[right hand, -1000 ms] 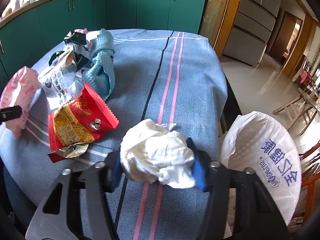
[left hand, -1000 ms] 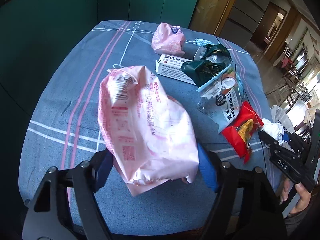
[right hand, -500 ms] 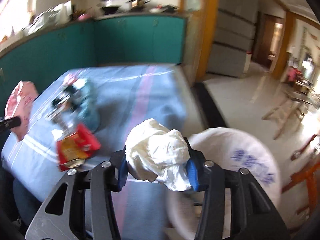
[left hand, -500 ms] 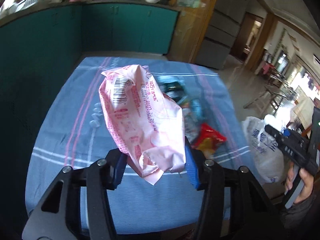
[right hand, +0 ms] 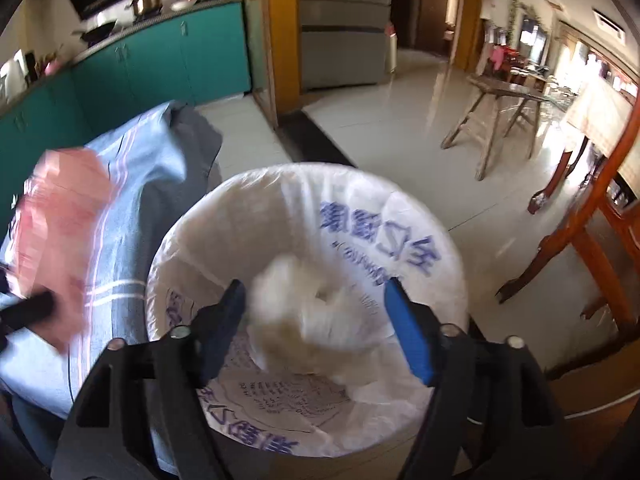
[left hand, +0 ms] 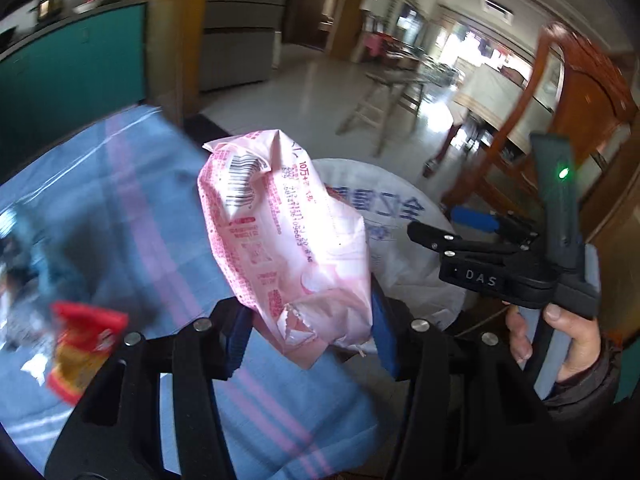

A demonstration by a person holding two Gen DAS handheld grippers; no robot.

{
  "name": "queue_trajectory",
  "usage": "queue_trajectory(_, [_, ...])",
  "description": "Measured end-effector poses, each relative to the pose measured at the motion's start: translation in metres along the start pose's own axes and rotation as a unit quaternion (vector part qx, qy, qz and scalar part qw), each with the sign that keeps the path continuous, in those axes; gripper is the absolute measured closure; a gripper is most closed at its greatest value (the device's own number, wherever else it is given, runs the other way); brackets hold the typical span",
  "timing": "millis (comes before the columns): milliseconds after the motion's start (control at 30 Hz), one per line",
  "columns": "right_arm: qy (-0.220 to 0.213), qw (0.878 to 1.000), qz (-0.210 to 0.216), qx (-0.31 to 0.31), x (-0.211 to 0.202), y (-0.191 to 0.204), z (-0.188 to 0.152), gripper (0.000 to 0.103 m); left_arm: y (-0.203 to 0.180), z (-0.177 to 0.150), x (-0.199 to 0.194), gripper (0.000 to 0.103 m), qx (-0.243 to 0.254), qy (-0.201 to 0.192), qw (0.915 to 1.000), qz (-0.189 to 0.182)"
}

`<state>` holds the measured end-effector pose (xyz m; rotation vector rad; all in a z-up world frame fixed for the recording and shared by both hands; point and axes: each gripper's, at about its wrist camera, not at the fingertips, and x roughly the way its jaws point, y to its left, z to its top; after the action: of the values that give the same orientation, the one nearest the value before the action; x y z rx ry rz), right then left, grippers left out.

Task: Collect trash
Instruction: 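Carry the tissue and pink wrapper over the white bin and open both tools, then grasp the red snack packet with the right tool while the left tool grasps the clear printed packet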

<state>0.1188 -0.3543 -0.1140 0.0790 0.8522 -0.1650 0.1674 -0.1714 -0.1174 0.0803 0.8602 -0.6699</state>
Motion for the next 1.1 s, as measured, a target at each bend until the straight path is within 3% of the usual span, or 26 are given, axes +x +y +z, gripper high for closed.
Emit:
queue_trajectory(67, [-0.013, 1.0, -0.012, 0.009, -0.01, -0.008, 0.003, 0.027, -0.016, 0.006, 0.02, 0.034, 0.02, 0.006, 0.9994, -0.026])
queue_trajectory(167, [-0.026, 0.999, -0.021, 0.032, -0.021, -0.024, 0.008, 0.027, -0.03, 0.005, 0.036, 0.026, 0.041, 0.014, 0.9988, -0.024])
queue_trajectory(233, [-0.033, 0.998, -0.024, 0.041, -0.024, -0.03, 0.009, 0.027, -0.027, 0.001, 0.036, 0.014, 0.039, 0.016, 0.9991, 0.002])
queue_trajectory(333, [-0.039, 0.998, -0.029, 0.035, -0.024, -0.027, 0.012, 0.027, -0.01, -0.009, 0.013, 0.013, 0.028, -0.001, 0.9986, 0.044])
queue_trajectory(433, [-0.038, 0.999, -0.009, 0.029, -0.02, -0.013, 0.015, 0.027, 0.025, -0.013, -0.024, 0.013, 0.008, -0.039, 0.9917, 0.122])
queue_trajectory(500, [-0.032, 0.999, 0.026, 0.012, -0.014, 0.012, 0.016, 0.027, 0.056, -0.025, -0.058, 0.013, -0.029, -0.065, 0.9792, 0.19])
queue_trajectory(567, [-0.019, 0.997, 0.077, -0.013, -0.003, 0.046, 0.015, 0.027, 0.099, -0.04, -0.091, 0.013, -0.093, -0.078, 0.9649, 0.233])
queue_trajectory(633, [-0.006, 0.992, 0.121, -0.037, 0.004, 0.079, 0.015, 0.027, 0.139, -0.055, -0.117, 0.013, -0.15, -0.082, 0.9514, 0.256])
queue_trajectory(767, [0.019, 0.966, 0.235, -0.109, 0.021, 0.176, 0.016, 0.026, 0.195, -0.079, -0.143, 0.013, -0.238, -0.073, 0.931, 0.267])
queue_trajectory(900, [0.051, 0.951, 0.264, -0.15, 0.043, 0.242, 0.016, 0.023, 0.21, -0.09, -0.148, 0.013, -0.26, -0.073, 0.9265, 0.262])
queue_trajectory(1067, [0.08, 0.94, 0.284, -0.171, 0.049, 0.274, 0.005, 0.023, 0.211, -0.092, -0.14, 0.012, -0.249, -0.064, 0.9317, 0.256])
queue_trajectory(1100, [0.078, 0.938, 0.283, -0.182, 0.047, 0.277, 0.0, 0.03, 0.213, -0.092, -0.136, 0.012, -0.249, -0.064, 0.9321, 0.255])
